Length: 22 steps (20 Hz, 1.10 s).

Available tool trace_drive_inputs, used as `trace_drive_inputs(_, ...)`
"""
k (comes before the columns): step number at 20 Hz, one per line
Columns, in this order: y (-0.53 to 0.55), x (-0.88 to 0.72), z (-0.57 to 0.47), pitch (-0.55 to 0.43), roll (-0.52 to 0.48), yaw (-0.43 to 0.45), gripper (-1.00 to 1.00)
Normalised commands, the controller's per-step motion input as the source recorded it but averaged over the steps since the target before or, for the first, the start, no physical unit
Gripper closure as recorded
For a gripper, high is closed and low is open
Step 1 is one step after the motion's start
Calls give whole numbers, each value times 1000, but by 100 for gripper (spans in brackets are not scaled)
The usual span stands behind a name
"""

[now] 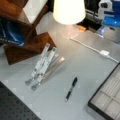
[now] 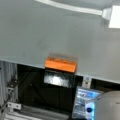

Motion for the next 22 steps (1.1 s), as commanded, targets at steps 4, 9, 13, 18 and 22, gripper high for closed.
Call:
trace_drive_inputs(4,-97,-163,-117,-103,-198,-54,-100)
trace_drive_inputs(9,-136,-139,-164,-131,-259,-65,-100)
trace_drive_inputs(13,-172,-152,-242,-217,-215,-43,-100)
trace_drive_inputs(18,-149,-232,-135,-183,-172,-35,-100)
trace_drive_inputs(22,-66,-237,-150,-205,-152,-54,-100)
